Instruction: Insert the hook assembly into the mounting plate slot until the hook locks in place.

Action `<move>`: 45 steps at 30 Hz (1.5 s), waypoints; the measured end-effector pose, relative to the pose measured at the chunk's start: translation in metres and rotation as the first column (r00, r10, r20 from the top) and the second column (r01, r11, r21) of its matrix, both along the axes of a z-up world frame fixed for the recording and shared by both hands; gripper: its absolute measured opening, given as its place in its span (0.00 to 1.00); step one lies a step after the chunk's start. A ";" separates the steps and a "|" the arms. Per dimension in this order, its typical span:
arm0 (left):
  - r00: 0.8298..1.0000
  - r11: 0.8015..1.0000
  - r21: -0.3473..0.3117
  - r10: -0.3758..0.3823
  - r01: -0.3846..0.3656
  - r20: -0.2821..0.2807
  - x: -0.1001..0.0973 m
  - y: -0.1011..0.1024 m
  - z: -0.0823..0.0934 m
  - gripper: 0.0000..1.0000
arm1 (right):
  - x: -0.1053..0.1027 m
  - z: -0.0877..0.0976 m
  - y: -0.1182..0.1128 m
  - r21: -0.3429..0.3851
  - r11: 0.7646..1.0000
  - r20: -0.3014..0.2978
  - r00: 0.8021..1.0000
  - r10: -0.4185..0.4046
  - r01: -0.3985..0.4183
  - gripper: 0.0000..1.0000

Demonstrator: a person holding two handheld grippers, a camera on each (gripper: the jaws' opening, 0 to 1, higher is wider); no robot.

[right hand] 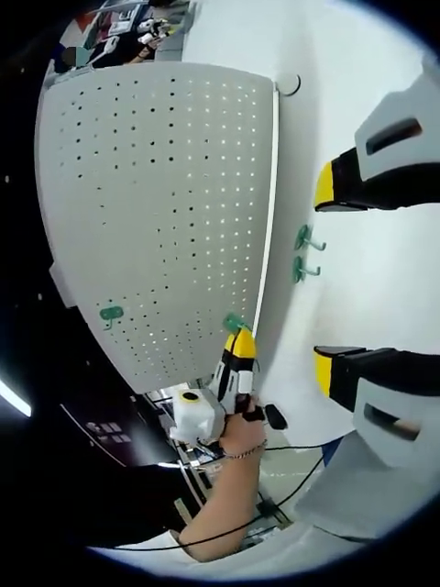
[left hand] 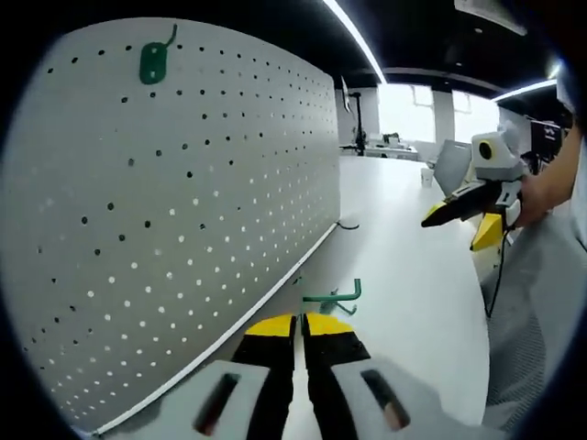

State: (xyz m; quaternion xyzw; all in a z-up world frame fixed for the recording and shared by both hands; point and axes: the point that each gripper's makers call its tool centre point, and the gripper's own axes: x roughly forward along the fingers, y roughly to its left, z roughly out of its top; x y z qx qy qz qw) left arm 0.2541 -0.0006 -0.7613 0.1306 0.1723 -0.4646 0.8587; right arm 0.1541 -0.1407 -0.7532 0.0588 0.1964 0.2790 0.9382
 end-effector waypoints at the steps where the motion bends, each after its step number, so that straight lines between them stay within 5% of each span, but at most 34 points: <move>1: 1.000 1.000 -0.020 0.007 -0.007 -0.004 -0.002 0.000 0.002 0.03 | 0.000 0.000 0.000 0.000 1.000 0.000 1.000 0.000 0.000 0.58; 28: 0.999 0.991 -0.133 0.022 -0.016 0.042 -0.027 0.000 0.026 0.03 | -0.006 0.009 0.010 0.006 0.999 0.022 0.999 0.031 -0.032 0.57; 45: 0.995 0.966 -0.254 0.065 -0.045 0.073 -0.039 0.003 0.056 0.03 | -0.009 0.023 0.020 0.039 0.998 0.064 0.996 0.055 -0.058 0.57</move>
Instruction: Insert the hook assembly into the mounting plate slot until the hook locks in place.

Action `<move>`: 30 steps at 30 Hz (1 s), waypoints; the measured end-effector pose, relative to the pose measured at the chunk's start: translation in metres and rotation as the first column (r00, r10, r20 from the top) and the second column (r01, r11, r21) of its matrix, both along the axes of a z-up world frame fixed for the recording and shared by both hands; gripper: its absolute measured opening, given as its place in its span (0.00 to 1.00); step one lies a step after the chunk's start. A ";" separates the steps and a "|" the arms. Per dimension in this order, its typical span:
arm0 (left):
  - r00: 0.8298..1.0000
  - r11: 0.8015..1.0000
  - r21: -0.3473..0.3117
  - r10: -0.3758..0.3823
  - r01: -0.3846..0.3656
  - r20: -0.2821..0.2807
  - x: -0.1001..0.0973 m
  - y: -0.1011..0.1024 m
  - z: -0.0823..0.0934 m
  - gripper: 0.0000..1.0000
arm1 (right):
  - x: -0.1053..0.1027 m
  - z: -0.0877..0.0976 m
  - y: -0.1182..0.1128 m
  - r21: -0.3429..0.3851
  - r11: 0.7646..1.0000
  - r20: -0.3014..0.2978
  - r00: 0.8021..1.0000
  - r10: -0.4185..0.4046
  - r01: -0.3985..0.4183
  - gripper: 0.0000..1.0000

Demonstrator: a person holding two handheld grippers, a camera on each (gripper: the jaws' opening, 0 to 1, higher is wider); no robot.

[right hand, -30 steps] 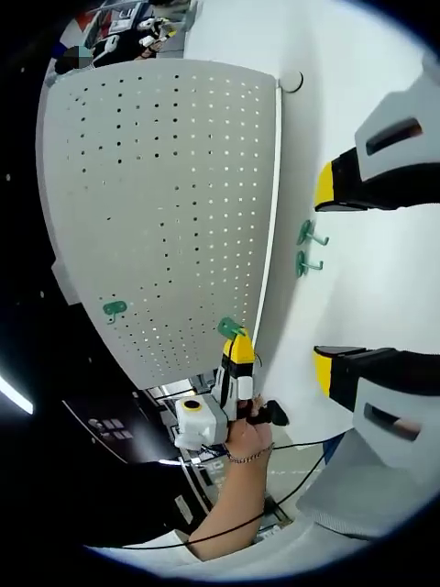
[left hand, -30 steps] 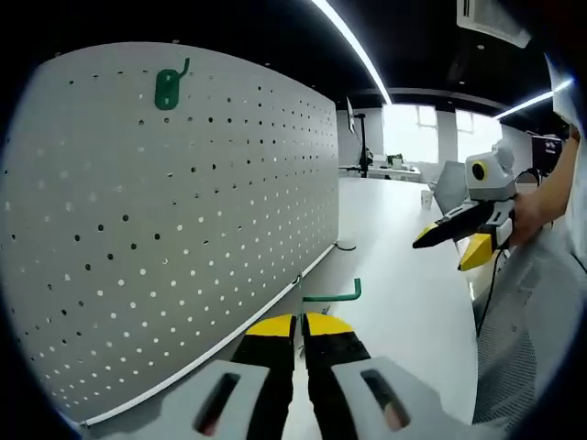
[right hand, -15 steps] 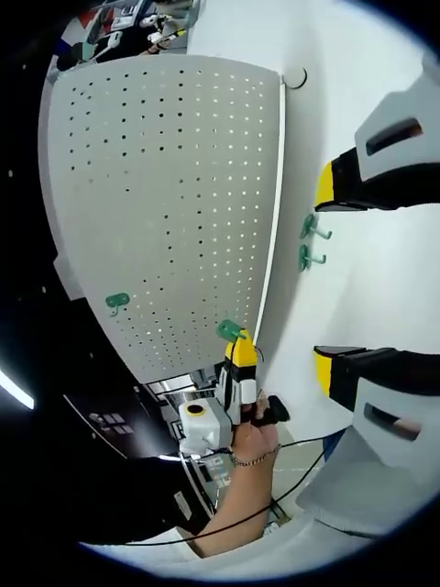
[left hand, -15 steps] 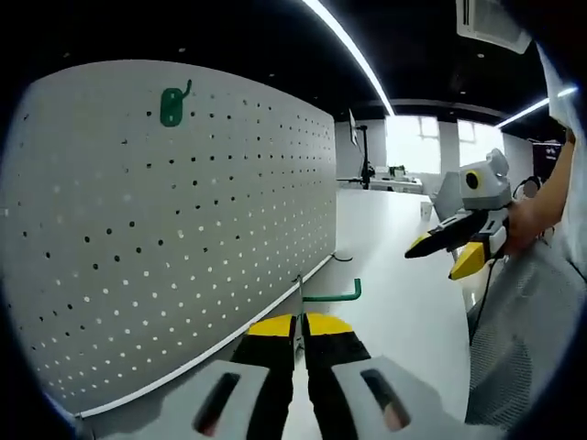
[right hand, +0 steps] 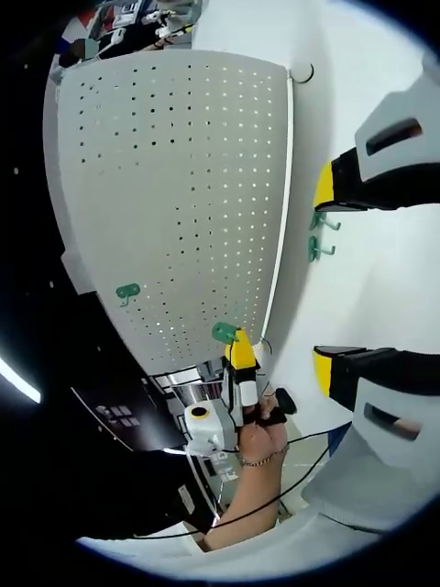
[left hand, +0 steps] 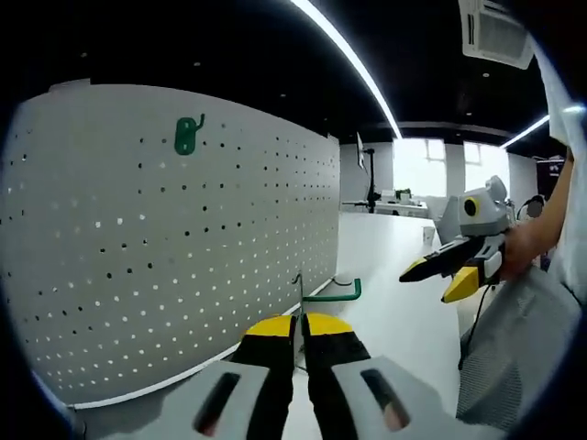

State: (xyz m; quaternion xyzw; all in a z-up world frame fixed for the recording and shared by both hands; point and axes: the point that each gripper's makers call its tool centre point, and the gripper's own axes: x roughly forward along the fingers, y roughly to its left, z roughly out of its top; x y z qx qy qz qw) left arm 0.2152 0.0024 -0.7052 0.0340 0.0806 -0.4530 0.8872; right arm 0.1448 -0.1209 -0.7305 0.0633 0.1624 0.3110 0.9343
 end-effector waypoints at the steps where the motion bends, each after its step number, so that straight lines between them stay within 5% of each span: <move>1: 1.000 1.000 -0.009 0.002 -0.002 0.007 -0.001 0.000 0.003 0.03 | -0.001 0.001 0.001 0.002 1.000 0.003 1.000 0.003 -0.003 0.57; 17: 0.996 0.982 -0.174 0.083 -0.077 0.029 -0.006 0.022 0.043 0.03 | -0.002 0.009 0.005 0.030 0.999 0.028 0.999 0.015 -0.016 0.57; 30: 0.994 0.979 -0.181 0.102 -0.091 0.050 -0.014 0.029 0.050 0.03 | -0.003 0.008 0.007 0.032 0.999 0.028 0.999 0.024 -0.025 0.56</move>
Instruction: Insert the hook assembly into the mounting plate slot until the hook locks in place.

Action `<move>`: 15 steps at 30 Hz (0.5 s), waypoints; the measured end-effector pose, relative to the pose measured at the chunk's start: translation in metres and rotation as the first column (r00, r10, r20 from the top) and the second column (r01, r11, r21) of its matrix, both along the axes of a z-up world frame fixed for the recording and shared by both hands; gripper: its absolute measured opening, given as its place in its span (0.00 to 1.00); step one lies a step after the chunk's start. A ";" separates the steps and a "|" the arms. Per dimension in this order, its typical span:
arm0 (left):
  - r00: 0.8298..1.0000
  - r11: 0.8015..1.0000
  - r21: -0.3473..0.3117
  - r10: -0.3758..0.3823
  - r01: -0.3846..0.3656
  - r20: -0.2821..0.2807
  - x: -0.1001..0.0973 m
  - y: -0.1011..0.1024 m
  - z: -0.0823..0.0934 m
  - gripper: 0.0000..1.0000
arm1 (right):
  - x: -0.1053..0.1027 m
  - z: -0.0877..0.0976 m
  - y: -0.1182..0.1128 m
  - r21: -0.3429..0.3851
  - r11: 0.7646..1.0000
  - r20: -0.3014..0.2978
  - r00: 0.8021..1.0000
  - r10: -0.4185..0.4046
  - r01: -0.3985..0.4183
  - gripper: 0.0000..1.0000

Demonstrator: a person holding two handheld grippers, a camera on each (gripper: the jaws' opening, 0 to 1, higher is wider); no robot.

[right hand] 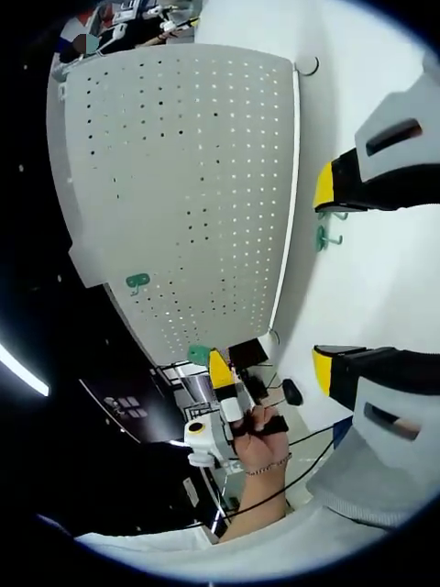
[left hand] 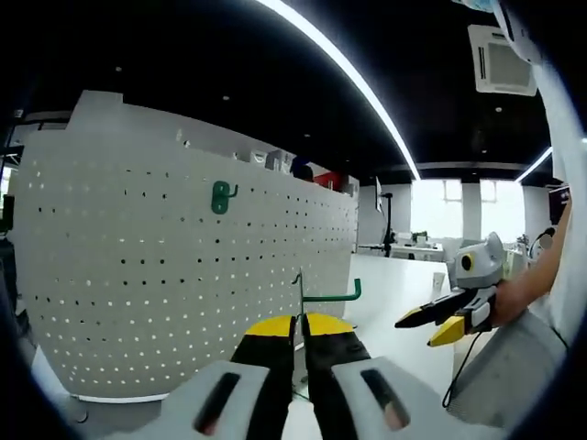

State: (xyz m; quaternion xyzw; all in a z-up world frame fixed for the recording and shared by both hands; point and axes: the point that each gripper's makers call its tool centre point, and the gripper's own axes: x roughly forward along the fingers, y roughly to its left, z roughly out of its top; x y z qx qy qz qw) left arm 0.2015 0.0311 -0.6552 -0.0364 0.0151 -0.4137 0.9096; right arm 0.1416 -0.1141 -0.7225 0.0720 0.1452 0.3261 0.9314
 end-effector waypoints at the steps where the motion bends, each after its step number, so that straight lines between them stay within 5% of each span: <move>1: 1.000 1.000 0.001 0.000 0.000 -0.001 0.000 0.000 -0.001 0.03 | 0.000 0.000 0.000 0.000 1.000 0.000 1.000 0.001 -0.001 0.56; 8: 1.000 1.000 0.002 0.003 -0.003 -0.009 0.000 -0.001 -0.003 0.03 | -0.001 0.005 0.003 0.000 1.000 0.014 1.000 0.010 -0.010 0.56; 15: 1.000 1.000 0.019 -0.001 0.001 -0.017 -0.001 -0.003 -0.008 0.03 | -0.002 0.046 0.011 0.117 0.993 0.153 0.988 0.015 -0.033 0.57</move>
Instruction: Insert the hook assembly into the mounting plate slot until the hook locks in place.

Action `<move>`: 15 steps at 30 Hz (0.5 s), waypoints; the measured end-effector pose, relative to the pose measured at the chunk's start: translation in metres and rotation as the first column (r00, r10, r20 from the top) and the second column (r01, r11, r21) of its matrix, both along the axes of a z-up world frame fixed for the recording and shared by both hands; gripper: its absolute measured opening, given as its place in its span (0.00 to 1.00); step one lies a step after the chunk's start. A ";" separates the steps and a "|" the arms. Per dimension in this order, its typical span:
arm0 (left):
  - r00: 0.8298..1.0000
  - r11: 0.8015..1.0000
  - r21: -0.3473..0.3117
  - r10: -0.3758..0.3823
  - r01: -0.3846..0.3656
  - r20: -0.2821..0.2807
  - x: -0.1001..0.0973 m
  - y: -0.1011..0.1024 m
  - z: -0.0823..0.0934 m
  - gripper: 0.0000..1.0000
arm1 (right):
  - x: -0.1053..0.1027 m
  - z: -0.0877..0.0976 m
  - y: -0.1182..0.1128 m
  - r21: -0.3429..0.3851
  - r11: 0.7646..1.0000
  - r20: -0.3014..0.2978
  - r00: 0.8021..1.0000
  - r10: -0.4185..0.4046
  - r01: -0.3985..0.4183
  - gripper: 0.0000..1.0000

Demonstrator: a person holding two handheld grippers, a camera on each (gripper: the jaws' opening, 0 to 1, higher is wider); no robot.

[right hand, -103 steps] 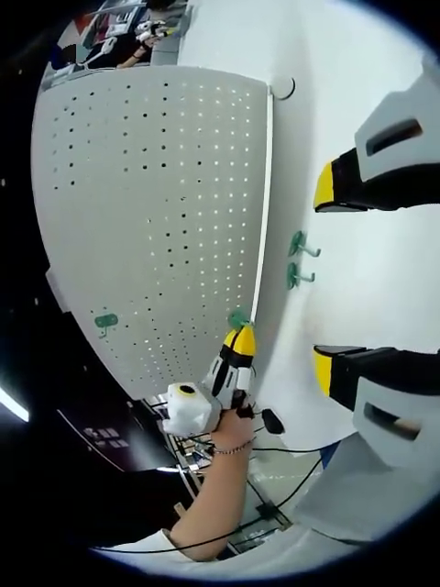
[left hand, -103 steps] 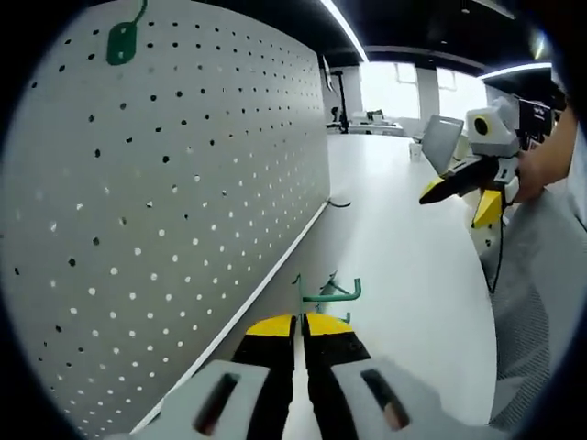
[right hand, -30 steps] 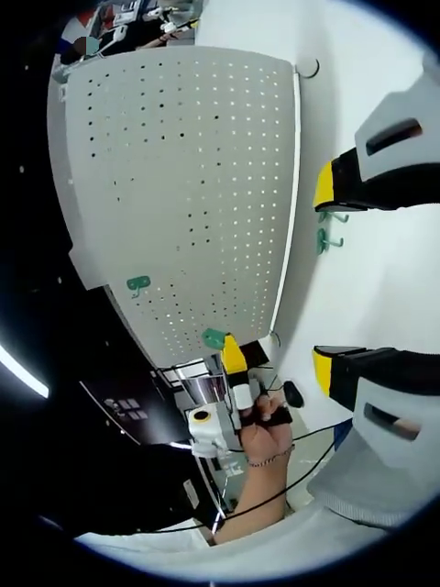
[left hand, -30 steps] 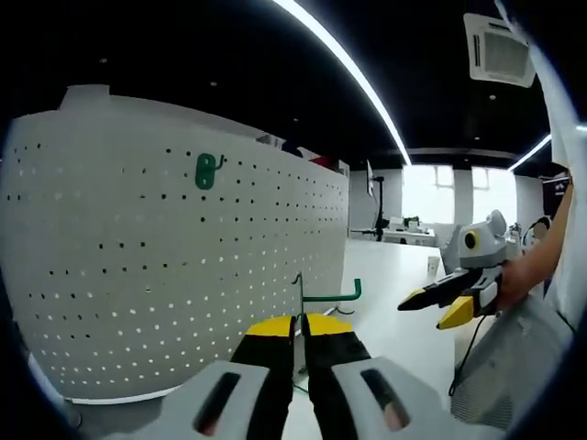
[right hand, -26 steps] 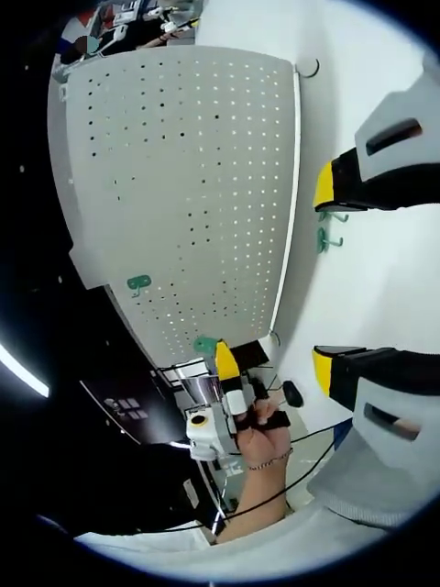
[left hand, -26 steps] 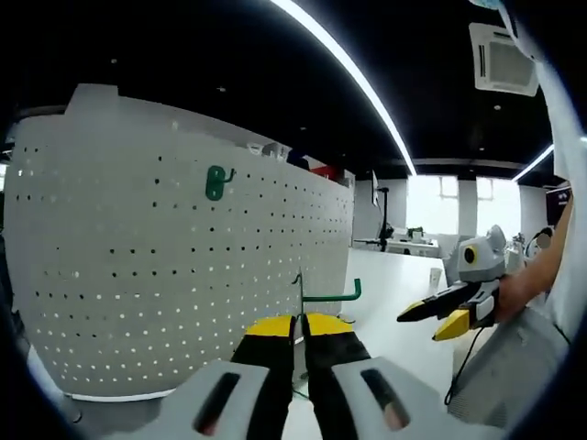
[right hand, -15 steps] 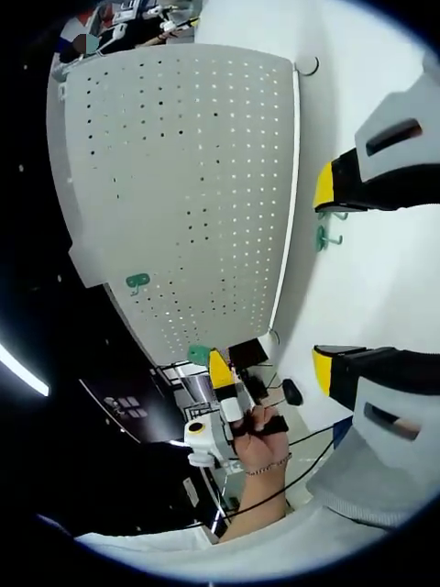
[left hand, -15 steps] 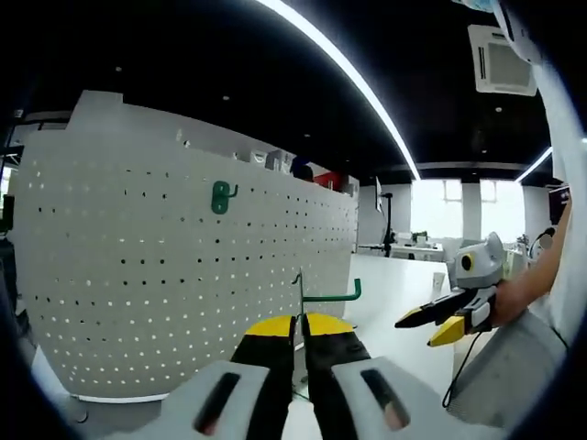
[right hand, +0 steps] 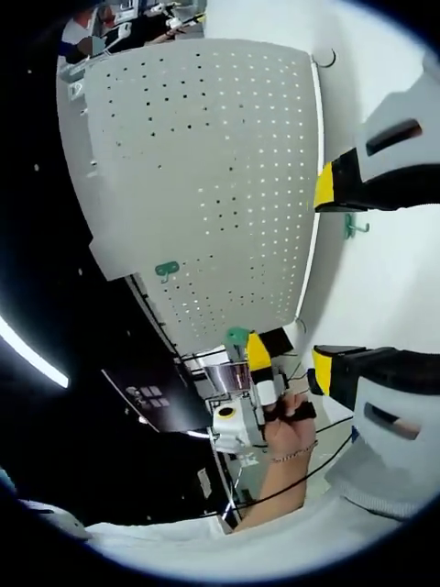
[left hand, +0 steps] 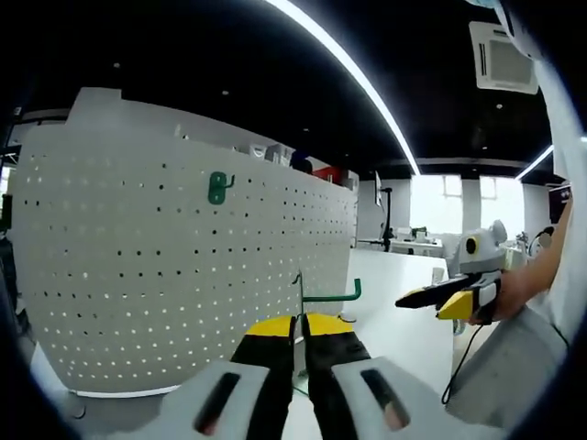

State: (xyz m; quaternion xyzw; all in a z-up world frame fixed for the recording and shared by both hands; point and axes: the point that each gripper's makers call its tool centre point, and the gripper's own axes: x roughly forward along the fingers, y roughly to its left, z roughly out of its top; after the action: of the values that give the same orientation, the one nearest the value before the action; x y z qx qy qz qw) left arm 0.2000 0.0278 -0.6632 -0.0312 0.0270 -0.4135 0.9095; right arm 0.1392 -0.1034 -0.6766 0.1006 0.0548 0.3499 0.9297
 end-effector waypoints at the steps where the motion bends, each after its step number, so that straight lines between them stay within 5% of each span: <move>1: 1.000 1.000 -0.001 -0.001 0.001 0.000 -0.001 -0.001 0.000 0.03 | -0.002 0.000 0.001 -0.006 1.000 -0.002 1.000 0.008 -0.008 0.57; 15: 1.000 1.000 0.008 0.007 -0.007 0.003 0.000 0.000 0.000 0.03 | 0.001 0.010 0.015 0.041 0.998 0.011 0.999 0.047 -0.047 0.57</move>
State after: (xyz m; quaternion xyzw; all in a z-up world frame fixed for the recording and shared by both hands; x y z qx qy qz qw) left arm 0.2000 0.0282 -0.6630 -0.0271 0.0274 -0.4102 0.9112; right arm 0.1398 -0.0883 -0.6663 0.1170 0.0454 0.3731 0.9193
